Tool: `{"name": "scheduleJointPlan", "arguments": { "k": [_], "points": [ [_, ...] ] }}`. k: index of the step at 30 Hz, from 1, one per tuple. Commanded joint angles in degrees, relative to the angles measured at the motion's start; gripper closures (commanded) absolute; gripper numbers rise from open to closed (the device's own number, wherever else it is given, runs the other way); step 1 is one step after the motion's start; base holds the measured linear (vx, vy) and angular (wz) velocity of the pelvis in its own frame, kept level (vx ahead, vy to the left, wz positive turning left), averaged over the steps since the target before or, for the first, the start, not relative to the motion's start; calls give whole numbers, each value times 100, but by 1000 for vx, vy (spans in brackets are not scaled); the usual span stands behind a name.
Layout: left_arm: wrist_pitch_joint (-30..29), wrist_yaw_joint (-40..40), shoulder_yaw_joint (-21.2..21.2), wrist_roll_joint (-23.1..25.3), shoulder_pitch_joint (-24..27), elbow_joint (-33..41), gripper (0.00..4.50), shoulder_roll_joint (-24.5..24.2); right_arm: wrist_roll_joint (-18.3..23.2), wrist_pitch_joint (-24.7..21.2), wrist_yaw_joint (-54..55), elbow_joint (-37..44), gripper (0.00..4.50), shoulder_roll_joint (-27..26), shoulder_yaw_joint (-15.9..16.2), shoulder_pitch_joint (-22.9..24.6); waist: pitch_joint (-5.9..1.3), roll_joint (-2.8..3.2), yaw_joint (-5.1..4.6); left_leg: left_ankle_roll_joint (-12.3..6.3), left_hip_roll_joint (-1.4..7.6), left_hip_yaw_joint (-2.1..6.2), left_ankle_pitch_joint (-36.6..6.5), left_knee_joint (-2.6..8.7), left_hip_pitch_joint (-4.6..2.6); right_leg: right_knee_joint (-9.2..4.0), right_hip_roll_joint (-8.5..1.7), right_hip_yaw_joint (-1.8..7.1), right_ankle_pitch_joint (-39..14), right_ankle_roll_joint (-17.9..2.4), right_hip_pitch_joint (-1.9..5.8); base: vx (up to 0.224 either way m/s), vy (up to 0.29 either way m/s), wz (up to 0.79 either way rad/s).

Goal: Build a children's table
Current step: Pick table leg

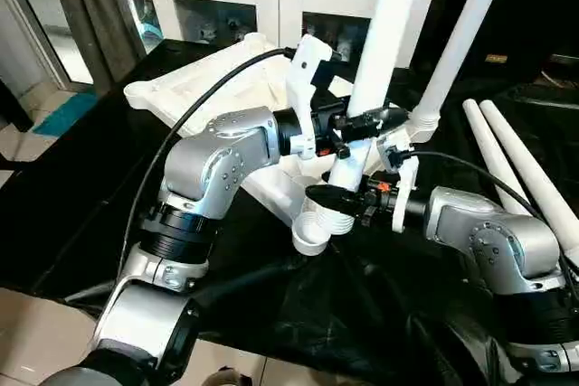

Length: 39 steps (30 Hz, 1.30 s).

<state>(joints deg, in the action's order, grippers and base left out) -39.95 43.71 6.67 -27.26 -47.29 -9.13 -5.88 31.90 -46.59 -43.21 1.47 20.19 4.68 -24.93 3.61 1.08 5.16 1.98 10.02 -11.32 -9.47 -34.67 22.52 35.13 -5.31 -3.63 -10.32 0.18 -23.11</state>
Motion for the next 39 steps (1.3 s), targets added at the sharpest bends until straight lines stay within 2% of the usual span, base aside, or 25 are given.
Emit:
{"name": "scheduleJointPlan", "arguments": {
  "k": [1, 6, 8, 16, 18, 20, 23, 25, 26, 28, 30, 32, 33, 35, 36, 37, 38, 39],
  "points": [
    [-62, 105, 56, -29, -1, 94, 265, -5, -159, 200, -11, -80, 211, 68, -48, -36, -473, -123, 15, -256, 262, 120, -661, 347, -114, -360, -313, 237, -800, -1277, 315, 0, 0, 0],
    [-40, 32, 7, -8, -57, -42, 265, -3, -227, 443, -42, -103, 238, 10, -54, 16, -477, -115, 11, -276, 264, 124, -681, 345, -115, -353, -306, 236, -720, -1311, 317, 0, 0, 0],
    [-23, 15, -32, -5, -86, -108, 265, -10, -226, 503, -7, -123, 246, -19, -74, 16, -479, -89, 10, -277, 261, 129, -691, 344, -113, -350, -306, 233, -694, -1329, 318, 0, 0, 0],
    [8, -88, -200, -47, -109, -217, 265, -4, -239, 658, 30, -180, 252, -88, -152, 44, -481, -83, 4, -266, 262, 130, -754, 347, -118, -350, -301, 232, -648, -1371, 321, 0, 0, 0],
    [-125, -144, -411, -218, -186, -343, 209, 38, -259, 719, 34, -198, 252, -127, -186, 54, -483, -83, 6, -266, 258, 128, -759, 340, -120, -349, -306, 230, -632, -1384, 323, 0, 0, 0],
    [-161, -56, -446, -291, -183, -326, 195, 11, -251, 741, 63, -201, 253, -155, -214, 57, -484, -79, 13, -264, 262, 132, -766, 344, -124, -348, -307, 228, -654, -1403, 323, 0, 0, 0],
    [275, -177, -779, -402, -141, -432, 175, 176, -185, 795, 151, -207, 254, -244, -333, 43, -486, -74, 7, -270, 259, 131, -753, 342, -121, -353, -304, 227, -588, -1426, 324, 0, 0, 0],
    [671, -279, -1391, -833, -153, -725, 155, 416, -155, 884, 303, -239, 255, -342, -475, 26, -486, -90, 11, -285, 241, 121, -773, 332, -108, -361, -311, 225, -574, -1466, 341, 0, 0, 0],
    [768, -291, -1630, -1036, -166, -841, 153, 486, -144, 922, 357, -259, 255, -375, -531, 14, -487, -69, 19, -293, 237, 123, -797, 332, -108, -360, -316, 222, -591, -1491, 336, 0, 0, 0],
    [799, -298, -1891, -1266, -190, -1003, 153, 526, -130, 970, 432, -297, 255, -411, -614, -8, -490, -67, 5, -289, 242, 133, -853, 339, -117, -363, -295, 212, -618, -1456, 333, 0, 0, 0],
    [843, -90, -1975, -1329, -99, -1048, 153, 429, -150, 1112, 551, -372, 255, -447, -729, -22, -488, -61, -7, -286, 238, 127, -887, 342, -128, -372, -293, 214, -685, -1414, 316, 0, 0, 0],
    [956, 290, -1771, -1077, 5, -1104, 153, 165, -213, 1266, 669, -400, 255, -484, -845, -3, -491, -29, -3, -253, 252, 133, -874, 353, -145, -365, -292, 218, -721, -1374, 308, 0, 0, 0],
    [1047, 382, -1689, -947, 6, -1176, 153, 90, -238, 1301, 679, -397, 255, -494, -873, 4, -487, -34, -9, -264, 249, 133, -870, 358, -144, -375, -283, 219, -717, -1351, 302, 0, 0, 0],
    [1347, 383, -1378, -431, -37, -1480, 153, -136, -306, 1384, 694, -381, 255, -480, -891, 25, -490, -22, -25, -246, 256, 141, -888, 370, -152, -366, -269, 224, -672, -1220, 301, 0, 0, 0],
    [1704, 285, -1056, 133, -123, -1921, 153, -384, -339, 1464, 718, -364, 255, -480, -927, 53, -484, -13, -24, -252, 251, 150, -909, 376, -152, -390, -271, 226, -703, -1173, 297, 0, 0, 0],
    [2039, 195, -786, 597, -194, -2304, 153, -588, -354, 1501, 744, -345, 255, -476, -957, 80, -483, 4, -24, -210, 241, 153, -1005, 384, -172, -413, -262, 232, -839, -1030, 280, 0, 0, 0],
    [2498, 128, -451, 1137, -263, -2749, 153, -840, -418, 1571, 787, -324, 255, -441, -964, 114, -486, 9, -26, -121, 251, 170, -1043, 403, -157, -400, -285, 229, -844, -979, 315, 0, 0, 0],
    [2798, 181, -209, 1449, -277, -2955, 153, -995, -449, 1629, 782, -310, 255, -420, -960, 142, -488, 10, -22, -97, 251, 172, -1071, 410, -167, -431, -278, 231, -900, -903, 292, 0, 0, 0]
  ]
}}
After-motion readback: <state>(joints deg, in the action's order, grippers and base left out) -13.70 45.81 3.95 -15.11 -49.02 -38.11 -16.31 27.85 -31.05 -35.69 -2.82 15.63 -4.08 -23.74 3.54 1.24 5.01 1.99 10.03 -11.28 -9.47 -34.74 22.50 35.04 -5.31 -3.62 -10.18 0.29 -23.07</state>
